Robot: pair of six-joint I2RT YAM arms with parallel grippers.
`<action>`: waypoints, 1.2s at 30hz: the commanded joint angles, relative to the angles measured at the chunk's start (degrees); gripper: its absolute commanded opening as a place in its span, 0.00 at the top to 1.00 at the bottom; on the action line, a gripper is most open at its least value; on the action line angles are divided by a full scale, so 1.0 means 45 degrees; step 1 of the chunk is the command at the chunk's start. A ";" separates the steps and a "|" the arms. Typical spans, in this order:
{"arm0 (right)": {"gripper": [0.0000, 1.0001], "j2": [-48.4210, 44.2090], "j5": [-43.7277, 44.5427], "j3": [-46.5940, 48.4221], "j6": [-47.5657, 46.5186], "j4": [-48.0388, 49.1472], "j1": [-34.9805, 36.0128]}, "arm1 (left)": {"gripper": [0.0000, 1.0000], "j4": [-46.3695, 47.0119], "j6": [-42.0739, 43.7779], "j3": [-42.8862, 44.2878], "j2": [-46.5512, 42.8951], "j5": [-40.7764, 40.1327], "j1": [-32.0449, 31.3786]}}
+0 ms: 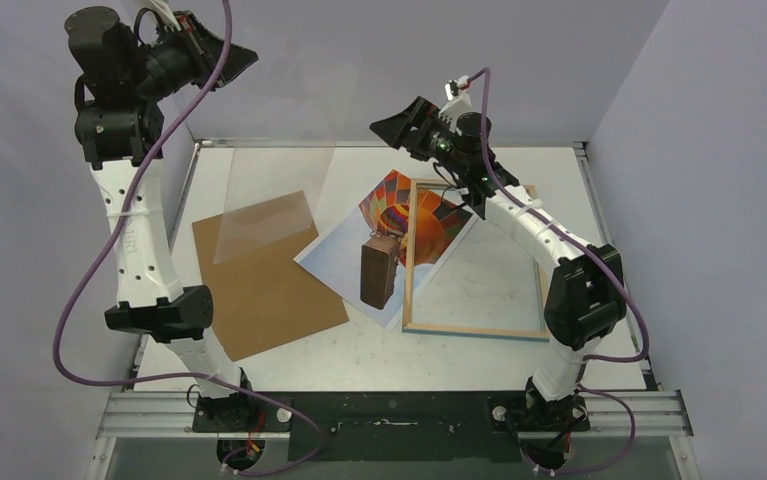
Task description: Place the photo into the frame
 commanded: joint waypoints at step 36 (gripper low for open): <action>0.33 -0.0307 -0.7324 0.0591 0.6934 1.3985 -0.0121 | 1.00 0.9526 -0.7110 0.0861 -0.0310 0.1058 0.0917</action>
